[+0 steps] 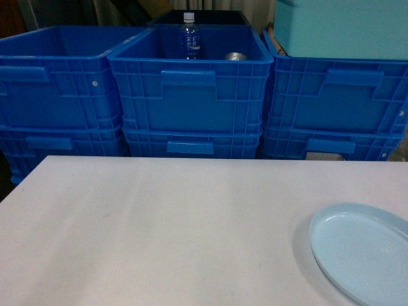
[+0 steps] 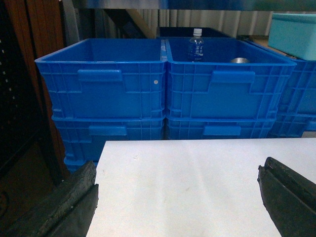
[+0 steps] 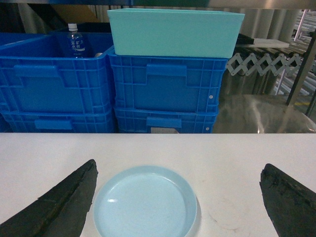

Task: Place blue tray on left shelf second layer neatly

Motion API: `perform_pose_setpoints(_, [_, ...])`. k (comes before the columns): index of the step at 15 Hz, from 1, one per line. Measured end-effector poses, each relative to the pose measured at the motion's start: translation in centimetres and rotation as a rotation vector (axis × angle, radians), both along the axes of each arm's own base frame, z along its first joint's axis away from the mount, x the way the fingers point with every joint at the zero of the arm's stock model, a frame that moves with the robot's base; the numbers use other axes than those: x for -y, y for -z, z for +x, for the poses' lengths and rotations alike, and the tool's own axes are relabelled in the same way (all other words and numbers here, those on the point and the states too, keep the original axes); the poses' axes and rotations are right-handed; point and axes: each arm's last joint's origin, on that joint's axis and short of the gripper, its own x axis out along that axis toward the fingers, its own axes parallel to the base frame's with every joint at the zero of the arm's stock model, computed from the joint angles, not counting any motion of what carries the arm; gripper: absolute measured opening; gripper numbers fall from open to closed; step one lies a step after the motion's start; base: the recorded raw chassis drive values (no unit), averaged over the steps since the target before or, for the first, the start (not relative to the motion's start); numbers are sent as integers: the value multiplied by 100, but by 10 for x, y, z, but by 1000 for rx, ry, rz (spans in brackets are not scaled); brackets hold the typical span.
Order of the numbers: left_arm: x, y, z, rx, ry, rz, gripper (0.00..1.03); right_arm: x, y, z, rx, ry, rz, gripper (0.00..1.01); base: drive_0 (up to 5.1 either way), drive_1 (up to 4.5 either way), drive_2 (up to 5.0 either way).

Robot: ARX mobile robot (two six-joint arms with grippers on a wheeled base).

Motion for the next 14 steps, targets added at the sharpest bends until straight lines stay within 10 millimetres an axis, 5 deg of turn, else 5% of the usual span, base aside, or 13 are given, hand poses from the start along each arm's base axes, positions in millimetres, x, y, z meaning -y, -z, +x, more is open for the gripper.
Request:
perform_pose_setpoints(7, [0,0,0,0,0,0,98,-2,-5,7,0,-59,30,98,0,0,0])
perform_pose_setpoints(11, [0,0,0,0,0,0,98,23,-51,95,-206,-238,315,98,0,0,0])
perform_pose_setpoints(13, [0,0,0,0,0,0,98,43,-14,145,-450,-260,514,98,0,0,0])
perform_pose_setpoints(14, [0,0,0,0,0,0,98,47,8,153,-527,-230,553,98,0,0,0])
